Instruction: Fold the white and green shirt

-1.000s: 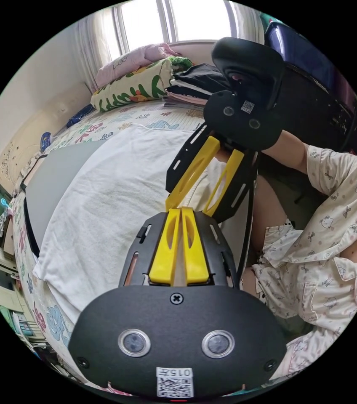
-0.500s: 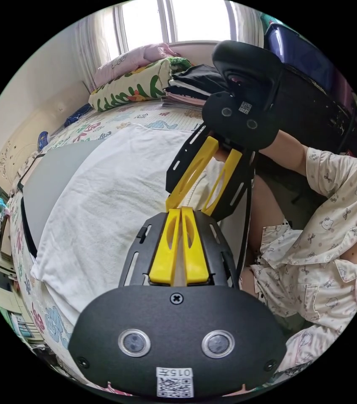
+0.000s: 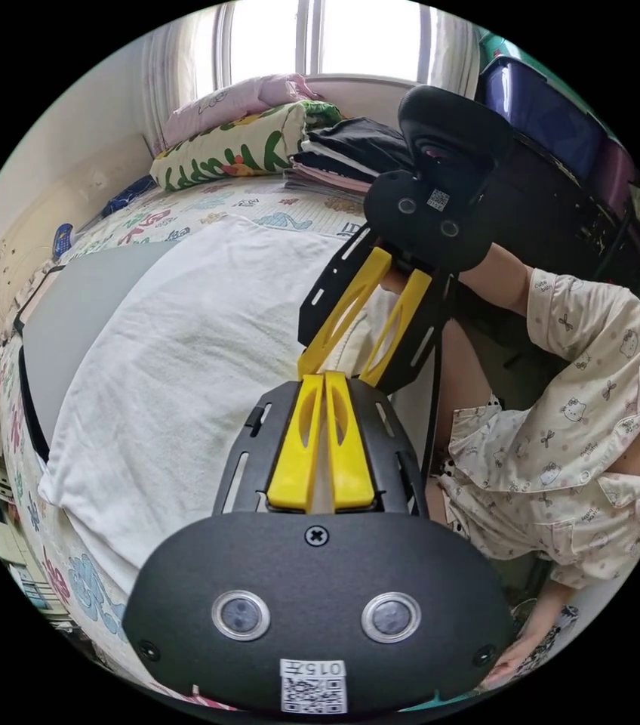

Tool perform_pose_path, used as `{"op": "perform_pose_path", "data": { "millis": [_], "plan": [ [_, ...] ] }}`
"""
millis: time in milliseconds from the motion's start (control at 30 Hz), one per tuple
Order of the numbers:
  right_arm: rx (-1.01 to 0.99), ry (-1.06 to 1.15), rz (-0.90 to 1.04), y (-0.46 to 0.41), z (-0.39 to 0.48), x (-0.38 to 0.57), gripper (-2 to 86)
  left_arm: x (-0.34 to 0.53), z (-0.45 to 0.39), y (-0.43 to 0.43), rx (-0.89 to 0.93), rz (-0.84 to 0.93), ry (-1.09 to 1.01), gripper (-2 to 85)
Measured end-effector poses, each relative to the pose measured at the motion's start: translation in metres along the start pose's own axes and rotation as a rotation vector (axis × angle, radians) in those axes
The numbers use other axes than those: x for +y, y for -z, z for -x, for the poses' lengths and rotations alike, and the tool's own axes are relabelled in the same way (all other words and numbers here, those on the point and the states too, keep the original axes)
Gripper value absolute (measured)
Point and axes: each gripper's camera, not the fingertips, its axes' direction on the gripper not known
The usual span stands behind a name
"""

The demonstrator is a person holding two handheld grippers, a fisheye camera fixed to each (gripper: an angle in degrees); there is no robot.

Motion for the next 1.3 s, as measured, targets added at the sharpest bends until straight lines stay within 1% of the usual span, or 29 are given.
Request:
{"op": "perform_pose_path", "data": {
  "millis": [233,767,1300],
  "plan": [
    [0.034,0.010,-0.005,-0.007,0.005,0.010,8.6,0.005,-0.015,0.008,-0.085,-0.012,-0.034,-0.3],
    [0.037,0.002,-0.001,-0.014,-0.004,0.031,8.5,0.026,-0.019,0.019,-0.110,-0.017,-0.044,-0.3],
    [0.047,0.001,0.001,-0.012,-0.011,0.047,8.5,0.070,-0.026,0.023,-0.148,-0.022,-0.056,-0.2]
  ]
}}
